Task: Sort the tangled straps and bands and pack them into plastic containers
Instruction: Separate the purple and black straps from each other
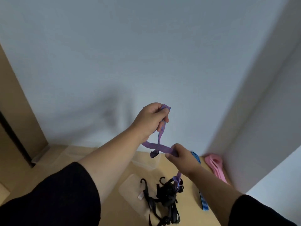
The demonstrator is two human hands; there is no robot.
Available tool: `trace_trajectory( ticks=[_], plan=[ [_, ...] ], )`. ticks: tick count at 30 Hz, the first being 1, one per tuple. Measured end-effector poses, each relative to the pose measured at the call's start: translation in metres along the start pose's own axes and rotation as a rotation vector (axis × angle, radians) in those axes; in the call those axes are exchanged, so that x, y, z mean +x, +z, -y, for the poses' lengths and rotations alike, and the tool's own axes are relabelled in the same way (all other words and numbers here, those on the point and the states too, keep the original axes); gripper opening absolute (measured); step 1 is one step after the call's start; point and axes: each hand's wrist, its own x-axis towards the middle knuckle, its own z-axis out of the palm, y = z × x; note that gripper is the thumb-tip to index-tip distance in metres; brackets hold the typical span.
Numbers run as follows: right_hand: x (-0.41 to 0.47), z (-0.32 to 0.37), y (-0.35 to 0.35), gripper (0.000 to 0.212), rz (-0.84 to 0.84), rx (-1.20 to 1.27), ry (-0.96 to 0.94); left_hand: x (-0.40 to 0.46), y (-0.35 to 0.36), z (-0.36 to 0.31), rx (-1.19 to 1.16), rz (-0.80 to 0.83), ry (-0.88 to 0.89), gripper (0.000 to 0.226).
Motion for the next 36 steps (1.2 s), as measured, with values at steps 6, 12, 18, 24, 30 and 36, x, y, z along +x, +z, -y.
trace_trajectory(
  ticks=[6, 12, 18, 24, 30, 36],
  plan=[
    [0.000, 0.018, -0.009, 0.031, -0.349, 0.537, 0.138, -0.027, 0.007, 0.044, 0.122, 0.170, -0.107, 0.014],
    [0.008, 0.057, -0.028, 0.030, -0.455, 0.961, 0.183, -0.050, 0.024, 0.104, 0.259, 0.296, -0.195, 0.019],
    [0.011, 0.093, -0.040, 0.044, -0.412, 1.347, 0.269, -0.054, 0.035, 0.144, 0.664, 0.302, -0.134, 0.032],
    [0.019, 0.100, -0.038, 0.030, -0.356, 1.590, 0.353, -0.045, 0.037, 0.163, 0.669, 0.217, -0.018, 0.035],
    [0.024, 0.069, -0.033, 0.008, -0.336, 1.218, 0.301, -0.028, 0.025, 0.175, 0.573, 0.260, -0.117, 0.021],
    [0.003, 0.030, 0.023, 0.083, -0.164, 0.769, 0.209, -0.022, 0.009, 0.181, 0.538, 0.331, -0.191, 0.008]
  ],
)
